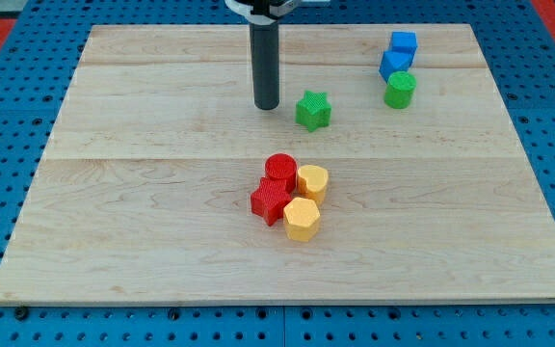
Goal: Place the green star below the green circle
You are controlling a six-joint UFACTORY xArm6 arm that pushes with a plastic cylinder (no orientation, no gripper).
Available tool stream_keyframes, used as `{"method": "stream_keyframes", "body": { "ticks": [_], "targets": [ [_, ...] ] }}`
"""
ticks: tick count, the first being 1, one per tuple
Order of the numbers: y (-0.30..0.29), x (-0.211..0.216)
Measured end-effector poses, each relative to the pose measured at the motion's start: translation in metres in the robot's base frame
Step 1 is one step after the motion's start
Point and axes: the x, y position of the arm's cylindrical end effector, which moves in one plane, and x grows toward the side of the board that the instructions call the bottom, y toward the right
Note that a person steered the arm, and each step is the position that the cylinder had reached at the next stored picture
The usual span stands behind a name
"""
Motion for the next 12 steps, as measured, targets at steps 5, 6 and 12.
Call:
{"method": "stream_keyframes", "body": {
  "ticks": [5, 6, 12],
  "targets": [
    [0.068, 0.015],
    [0.088, 0.015],
    [-0.06, 0.031]
  ]
}}
